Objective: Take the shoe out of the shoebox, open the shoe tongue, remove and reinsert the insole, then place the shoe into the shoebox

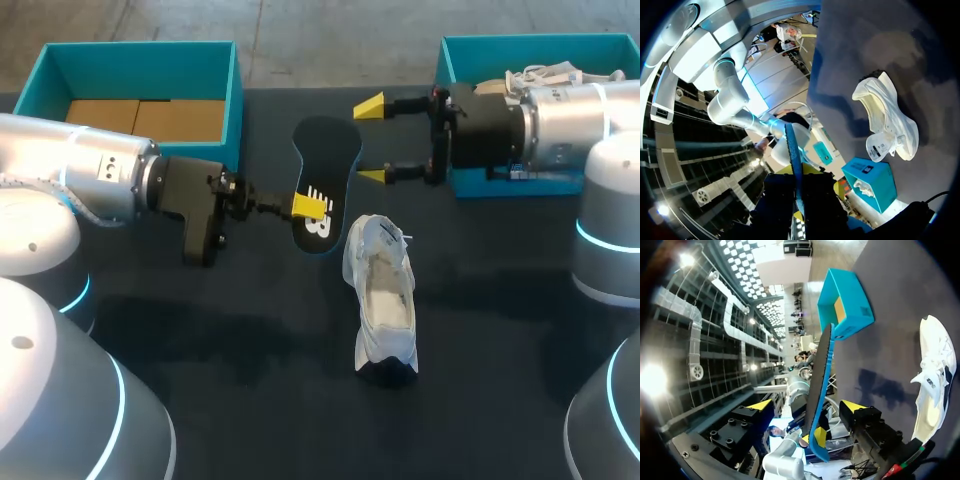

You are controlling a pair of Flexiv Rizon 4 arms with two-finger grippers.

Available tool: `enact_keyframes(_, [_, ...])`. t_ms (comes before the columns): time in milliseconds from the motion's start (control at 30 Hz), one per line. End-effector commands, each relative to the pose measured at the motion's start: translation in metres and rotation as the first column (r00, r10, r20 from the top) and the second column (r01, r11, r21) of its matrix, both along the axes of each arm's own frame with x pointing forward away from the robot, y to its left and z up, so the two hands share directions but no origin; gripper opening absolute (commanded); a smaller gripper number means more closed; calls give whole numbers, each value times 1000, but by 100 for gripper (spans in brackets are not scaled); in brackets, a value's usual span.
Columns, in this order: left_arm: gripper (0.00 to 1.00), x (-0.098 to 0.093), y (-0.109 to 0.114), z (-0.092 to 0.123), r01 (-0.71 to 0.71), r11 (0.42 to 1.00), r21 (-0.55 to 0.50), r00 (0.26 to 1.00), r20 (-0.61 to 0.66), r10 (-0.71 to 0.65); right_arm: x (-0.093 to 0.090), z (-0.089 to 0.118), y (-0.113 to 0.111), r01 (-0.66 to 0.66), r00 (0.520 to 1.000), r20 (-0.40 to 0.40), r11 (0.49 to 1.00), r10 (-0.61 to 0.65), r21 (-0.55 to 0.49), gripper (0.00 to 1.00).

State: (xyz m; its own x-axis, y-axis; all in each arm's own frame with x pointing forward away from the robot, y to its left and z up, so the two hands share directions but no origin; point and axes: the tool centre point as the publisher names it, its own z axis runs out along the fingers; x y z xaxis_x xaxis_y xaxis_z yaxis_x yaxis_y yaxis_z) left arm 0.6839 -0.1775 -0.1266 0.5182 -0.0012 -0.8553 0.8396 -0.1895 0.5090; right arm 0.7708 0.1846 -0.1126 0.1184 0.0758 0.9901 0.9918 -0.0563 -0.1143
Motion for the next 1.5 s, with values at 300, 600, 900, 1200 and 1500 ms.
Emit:
enact_keyframes(300, [0, 0, -1, -1, -1, 1000, -3, 1000, 2, 1, 7, 1, 19, -20, 1000, -13, 1000, 20, -10, 59])
enact_keyframes(600, [0, 0, -1, -1, -1, 1000, -3, 1000, 2, 1, 6, 9, 21, -28, 1000, 11, 1000, 28, -1, 45])
enact_keyframes(900, [0, 0, -1, -1, -1, 1000, -3, 1000, 2, 1, 7, 12, 17, -11, 999, 30, 1000, 11, 3, 35])
enact_keyframes(1200, [0, 0, -1, -1, -1, 1000, -3, 1000, 2, 1, 10, 9, 17, -1, 1000, 25, 1000, 0, 17, 22])
enact_keyframes(1500, [0, 0, -1, -1, -1, 1000, -3, 1000, 2, 1, 12, 8, 18, 6, 1000, 26, 1000, -7, 28, 6])
